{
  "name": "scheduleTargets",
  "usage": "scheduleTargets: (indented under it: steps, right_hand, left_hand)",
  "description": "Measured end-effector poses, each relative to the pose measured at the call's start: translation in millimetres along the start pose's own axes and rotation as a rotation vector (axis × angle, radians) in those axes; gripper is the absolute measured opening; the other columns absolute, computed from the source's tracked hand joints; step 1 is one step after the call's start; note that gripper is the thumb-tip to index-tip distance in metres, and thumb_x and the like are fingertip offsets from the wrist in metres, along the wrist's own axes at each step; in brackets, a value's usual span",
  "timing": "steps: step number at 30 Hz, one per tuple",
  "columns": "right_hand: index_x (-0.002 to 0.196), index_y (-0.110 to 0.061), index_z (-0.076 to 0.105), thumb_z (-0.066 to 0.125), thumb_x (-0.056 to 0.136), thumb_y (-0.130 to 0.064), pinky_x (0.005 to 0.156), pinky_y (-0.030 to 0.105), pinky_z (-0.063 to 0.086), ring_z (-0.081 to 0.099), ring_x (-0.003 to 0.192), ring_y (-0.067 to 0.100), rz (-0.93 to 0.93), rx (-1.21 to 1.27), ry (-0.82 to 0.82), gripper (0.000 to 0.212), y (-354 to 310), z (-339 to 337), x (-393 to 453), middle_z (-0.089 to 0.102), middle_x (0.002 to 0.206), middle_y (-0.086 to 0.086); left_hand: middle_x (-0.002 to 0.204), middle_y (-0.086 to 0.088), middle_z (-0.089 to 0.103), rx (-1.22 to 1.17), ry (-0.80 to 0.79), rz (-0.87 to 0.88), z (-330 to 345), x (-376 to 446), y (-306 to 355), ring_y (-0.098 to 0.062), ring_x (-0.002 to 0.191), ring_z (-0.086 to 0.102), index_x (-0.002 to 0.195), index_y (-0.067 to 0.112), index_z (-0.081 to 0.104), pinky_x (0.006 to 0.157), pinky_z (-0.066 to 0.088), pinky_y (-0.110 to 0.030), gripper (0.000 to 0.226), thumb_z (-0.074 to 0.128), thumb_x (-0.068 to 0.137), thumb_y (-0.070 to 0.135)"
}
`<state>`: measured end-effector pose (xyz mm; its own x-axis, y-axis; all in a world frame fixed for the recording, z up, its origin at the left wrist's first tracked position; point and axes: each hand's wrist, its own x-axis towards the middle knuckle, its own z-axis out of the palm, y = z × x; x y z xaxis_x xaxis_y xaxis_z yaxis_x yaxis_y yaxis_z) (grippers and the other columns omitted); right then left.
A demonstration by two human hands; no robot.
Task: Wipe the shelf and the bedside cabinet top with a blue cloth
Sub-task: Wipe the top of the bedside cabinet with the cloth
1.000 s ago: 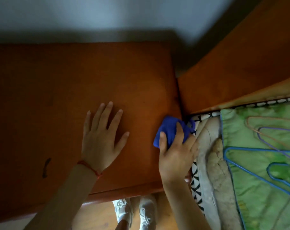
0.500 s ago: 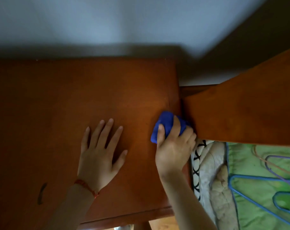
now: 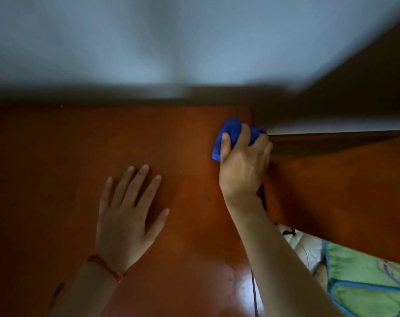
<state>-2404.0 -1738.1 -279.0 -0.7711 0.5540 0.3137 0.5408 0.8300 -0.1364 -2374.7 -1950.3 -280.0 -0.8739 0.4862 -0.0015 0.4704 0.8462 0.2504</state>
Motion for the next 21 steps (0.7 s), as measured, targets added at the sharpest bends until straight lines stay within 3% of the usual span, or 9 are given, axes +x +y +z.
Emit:
scheduleTargets:
  steps: [8,11,18,21]
  right_hand:
    - [0.11,-0.003,0.058,0.039,0.09,-0.04,0.067,0.039,0.048,0.054,0.079,0.036,-0.031,0.013,-0.034,0.045,1,-1,2,0.057,0.09,0.024]
    - [0.108,-0.003,0.059,0.041,0.088,-0.04,0.068,0.04,0.047,0.054,0.079,0.038,0.027,0.059,0.001,0.046,-11,14,41,0.056,0.088,0.024]
    - [0.111,-0.007,0.059,0.045,0.084,-0.045,0.073,0.042,0.043,0.05,0.083,0.039,0.129,0.139,-0.052,0.048,-17,15,39,0.055,0.096,0.025]
    - [0.111,-0.011,0.059,0.045,0.084,-0.049,0.071,0.04,0.04,0.049,0.082,0.037,-0.058,0.204,-0.096,0.049,-36,18,43,0.055,0.093,0.024]
  left_hand:
    - [0.143,-0.014,0.037,0.03,-0.062,-0.074,3,17,-11,-0.033,0.133,0.026,0.135,0.016,0.039,0.11,0.007,-0.048,0.062,0.018,0.094,0.058]
    - [0.143,-0.011,0.035,0.017,-0.052,-0.08,3,18,-12,-0.032,0.133,0.027,0.135,0.018,0.038,0.111,0.008,-0.048,0.061,0.019,0.094,0.058]
    - [0.141,-0.012,0.04,0.009,-0.042,-0.082,3,17,-11,-0.032,0.132,0.029,0.134,0.018,0.04,0.111,0.01,-0.049,0.059,0.021,0.094,0.056]
    - [0.141,-0.013,0.04,0.01,-0.044,-0.093,2,18,-10,-0.032,0.131,0.03,0.133,0.018,0.041,0.111,0.009,-0.048,0.059,0.021,0.094,0.056]
